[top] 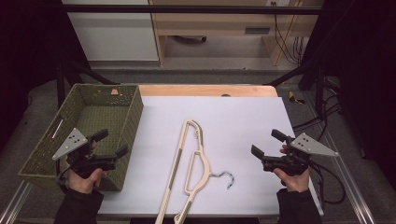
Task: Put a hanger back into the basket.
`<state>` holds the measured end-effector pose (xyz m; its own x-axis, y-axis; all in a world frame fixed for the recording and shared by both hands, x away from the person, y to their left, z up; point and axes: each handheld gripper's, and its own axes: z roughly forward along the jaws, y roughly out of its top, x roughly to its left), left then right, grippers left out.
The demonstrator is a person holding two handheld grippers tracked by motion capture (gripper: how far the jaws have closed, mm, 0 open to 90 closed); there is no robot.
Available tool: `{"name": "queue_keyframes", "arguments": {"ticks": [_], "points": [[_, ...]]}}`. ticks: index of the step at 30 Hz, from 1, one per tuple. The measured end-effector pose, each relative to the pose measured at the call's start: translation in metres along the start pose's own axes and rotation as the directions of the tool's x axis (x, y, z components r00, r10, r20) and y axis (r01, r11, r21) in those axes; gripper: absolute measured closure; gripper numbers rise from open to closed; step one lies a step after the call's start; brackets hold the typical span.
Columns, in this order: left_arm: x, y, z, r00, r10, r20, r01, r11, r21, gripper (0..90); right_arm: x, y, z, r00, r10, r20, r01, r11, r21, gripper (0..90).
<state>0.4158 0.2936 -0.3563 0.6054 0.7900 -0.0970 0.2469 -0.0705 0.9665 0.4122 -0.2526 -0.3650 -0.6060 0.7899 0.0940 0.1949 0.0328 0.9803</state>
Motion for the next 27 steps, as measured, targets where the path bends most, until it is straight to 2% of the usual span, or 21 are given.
{"name": "queue_keyframes", "arguments": {"ticks": [4, 9, 15, 21, 22, 24, 27], "points": [[-0.001, -0.001, 0.0, 1.0, 0.005, -0.004, -0.005, 1.0, 0.004, 2.5, 0.001, 0.0, 0.002, 0.9999, -0.01, -0.01, 0.01, 1.0, 0.013, 6.4], [-0.001, 0.001, -0.001, 1.0, 0.007, 0.003, -0.007, 1.0, 0.0, 2.5, 0.009, -0.002, 0.013, 0.9981, -0.056, -0.028, 0.058, 0.996, 0.073, 7.4], [-0.003, 0.0, 0.002, 0.9998, 0.02, 0.002, -0.02, 0.9997, 0.011, 2.5, 0.02, -0.008, 0.029, 0.9944, -0.068, -0.081, 0.079, 0.988, 0.133, 9.2], [-0.003, -0.001, 0.003, 0.9998, 0.018, -0.001, -0.018, 0.9998, 0.012, 2.4, 0.03, -0.017, 0.045, 0.9838, -0.089, -0.156, 0.118, 0.975, 0.188, 16.3], [-0.003, -0.001, 0.003, 0.9998, 0.018, -0.001, -0.018, 0.9998, 0.012, 2.4, 0.03, -0.017, 0.045, 0.9838, -0.089, -0.156, 0.118, 0.975, 0.188, 16.3], [-0.003, -0.001, 0.003, 0.9998, 0.019, -0.002, -0.019, 0.9998, 0.012, 2.4, 0.035, -0.023, 0.054, 0.9776, -0.093, -0.189, 0.134, 0.966, 0.22, 19.8], [-0.004, -0.002, 0.005, 0.9998, 0.022, -0.002, -0.022, 0.9996, 0.016, 2.4, 0.037, -0.028, 0.06, 0.9748, -0.086, -0.206, 0.137, 0.959, 0.248, 23.3]]}}
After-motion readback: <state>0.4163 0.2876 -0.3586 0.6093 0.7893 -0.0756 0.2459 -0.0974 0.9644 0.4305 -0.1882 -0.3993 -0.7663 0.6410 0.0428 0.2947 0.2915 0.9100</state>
